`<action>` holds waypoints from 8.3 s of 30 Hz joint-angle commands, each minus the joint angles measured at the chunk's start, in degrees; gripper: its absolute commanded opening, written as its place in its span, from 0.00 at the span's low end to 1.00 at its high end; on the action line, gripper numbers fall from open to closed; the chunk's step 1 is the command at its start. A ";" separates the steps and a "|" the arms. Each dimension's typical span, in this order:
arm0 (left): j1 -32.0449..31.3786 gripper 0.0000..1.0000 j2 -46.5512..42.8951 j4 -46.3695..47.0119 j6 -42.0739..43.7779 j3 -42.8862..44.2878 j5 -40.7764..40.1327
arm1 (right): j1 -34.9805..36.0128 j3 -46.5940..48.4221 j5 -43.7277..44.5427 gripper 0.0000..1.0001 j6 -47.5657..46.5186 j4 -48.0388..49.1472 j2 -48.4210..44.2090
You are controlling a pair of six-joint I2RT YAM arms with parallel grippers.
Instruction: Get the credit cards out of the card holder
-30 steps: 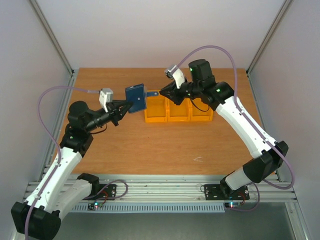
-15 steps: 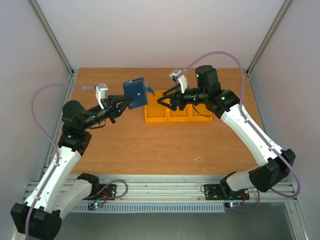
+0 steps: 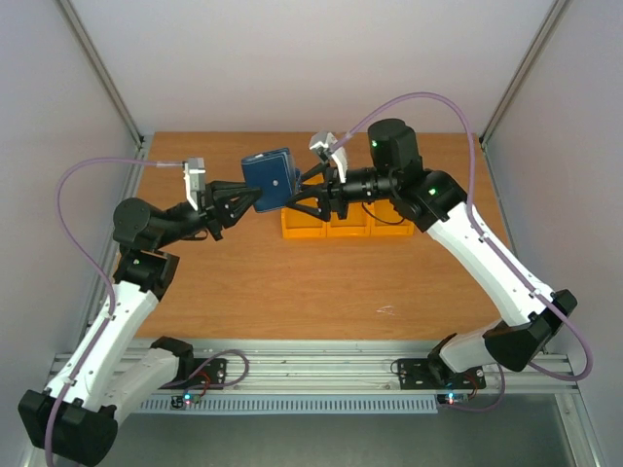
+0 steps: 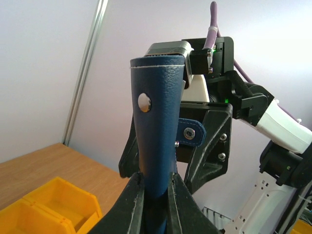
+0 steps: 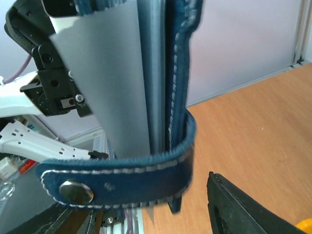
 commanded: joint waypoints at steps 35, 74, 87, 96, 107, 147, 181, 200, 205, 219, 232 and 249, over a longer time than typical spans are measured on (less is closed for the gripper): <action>-3.92 0.00 -2.26 3.61 -0.88 1.07 4.02 | -1.53 -0.03 -12.63 0.61 -3.57 -5.74 -1.78; -4.07 0.69 -0.49 -23.35 21.62 -3.78 -20.05 | 21.39 9.78 81.23 0.01 18.68 -22.87 6.73; -4.22 0.99 -0.19 -20.79 15.39 -4.39 -23.24 | 25.66 17.32 70.39 0.01 16.57 -23.08 13.30; -4.07 0.68 -0.50 -20.54 12.24 -5.10 -23.74 | 25.31 9.41 60.19 0.01 12.56 -14.88 4.80; -4.10 0.00 -0.45 -8.85 6.61 -5.99 -8.22 | 21.94 -0.17 36.34 0.09 8.74 -5.68 -1.48; -4.26 0.00 -2.15 -30.10 7.74 -0.16 -22.95 | 15.36 -9.26 31.82 0.77 7.43 4.28 -3.51; -4.41 0.00 -2.52 -26.28 3.18 -1.46 -21.23 | 16.92 -10.89 41.81 0.29 11.29 5.28 -2.35; -4.42 0.38 -2.61 -21.51 5.29 -3.78 -15.02 | 10.31 -12.26 26.55 0.01 18.85 9.79 -3.27; -4.09 0.61 -3.96 -18.63 10.03 -5.33 -11.80 | 6.51 -15.31 20.20 0.01 24.95 16.56 -7.40; -4.49 0.60 -0.31 4.19 -2.49 -5.91 1.24 | 7.00 -14.85 11.49 0.01 29.50 29.65 -6.87; -4.58 0.00 -1.33 4.29 -3.18 -5.55 4.30 | 7.00 -14.31 10.45 0.04 28.16 29.55 -5.79; -4.62 0.00 -2.33 -1.05 2.22 -8.39 4.43 | 6.33 -12.77 14.93 0.23 25.36 23.56 -9.93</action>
